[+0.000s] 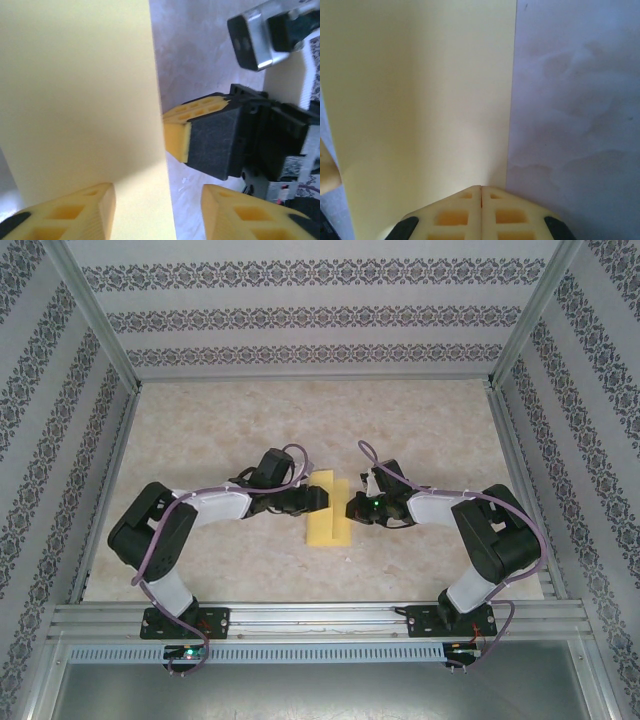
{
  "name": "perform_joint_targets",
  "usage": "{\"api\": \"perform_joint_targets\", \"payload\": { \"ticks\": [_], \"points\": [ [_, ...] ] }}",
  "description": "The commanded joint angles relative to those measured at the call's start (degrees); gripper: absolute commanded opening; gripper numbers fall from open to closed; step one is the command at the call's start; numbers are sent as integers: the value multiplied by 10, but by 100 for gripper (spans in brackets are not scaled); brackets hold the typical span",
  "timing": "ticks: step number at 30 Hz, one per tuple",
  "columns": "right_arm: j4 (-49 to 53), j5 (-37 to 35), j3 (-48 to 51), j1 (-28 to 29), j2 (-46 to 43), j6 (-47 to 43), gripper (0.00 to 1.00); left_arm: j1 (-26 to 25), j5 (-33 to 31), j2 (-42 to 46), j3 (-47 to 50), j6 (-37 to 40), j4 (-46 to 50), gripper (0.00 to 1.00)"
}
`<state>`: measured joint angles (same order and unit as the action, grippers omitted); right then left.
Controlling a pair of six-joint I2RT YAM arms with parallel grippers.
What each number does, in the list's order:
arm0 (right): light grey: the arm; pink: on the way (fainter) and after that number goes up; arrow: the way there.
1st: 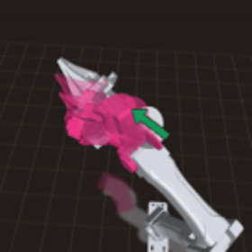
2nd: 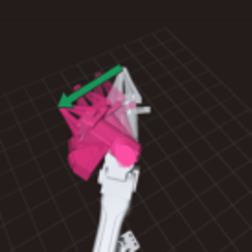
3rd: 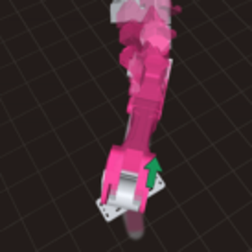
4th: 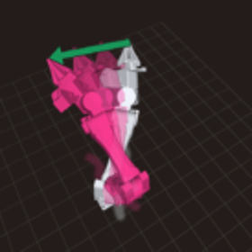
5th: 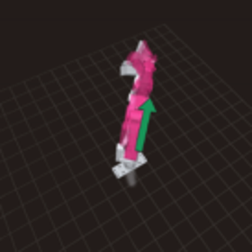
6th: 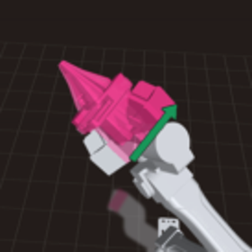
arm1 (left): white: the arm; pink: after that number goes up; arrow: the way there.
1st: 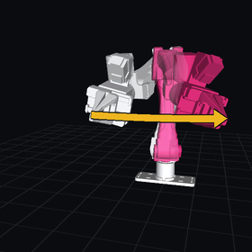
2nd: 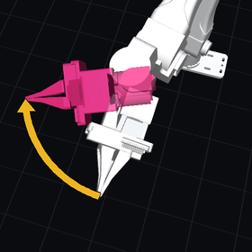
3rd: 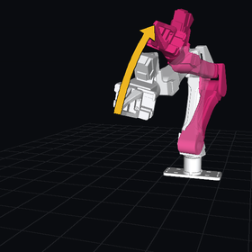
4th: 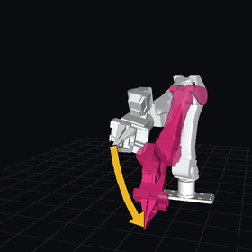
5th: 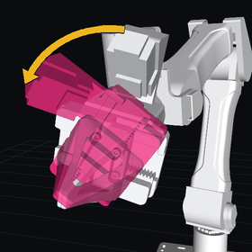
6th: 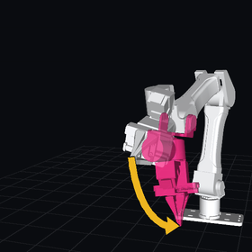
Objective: Fold a paper plane with a square sheet of paper (fold left side to right side)
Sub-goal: First fold in half a square sheet of paper at the center of the table.
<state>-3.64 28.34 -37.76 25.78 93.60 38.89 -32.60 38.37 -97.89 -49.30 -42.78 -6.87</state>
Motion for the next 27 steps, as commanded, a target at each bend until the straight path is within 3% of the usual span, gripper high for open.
{"api": "perform_joint_targets", "payload": {
  "ticks": [1,7,12,20,24,27],
  "points": [
    [-21,10,6,6,2,8,6,-8,0,-10,-19,-1,-21,40],
    [-29,13,7,5,-4,13,5,-10,-14,-24,-24,7,-1,16],
    [-29,9,11,1,-33,11,7,-12,-24,-26,-31,15,19,4],
    [-41,41,32,-29,-100,3,32,-13,-25,-21,-35,23,31,0],
    [-84,86,32,-29,-96,16,46,-14,-24,-20,-36,25,33,0],
    [-106,109,23,-26,-73,23,50,-15,-23,-20,-35,25,32,0]
  ]
}}
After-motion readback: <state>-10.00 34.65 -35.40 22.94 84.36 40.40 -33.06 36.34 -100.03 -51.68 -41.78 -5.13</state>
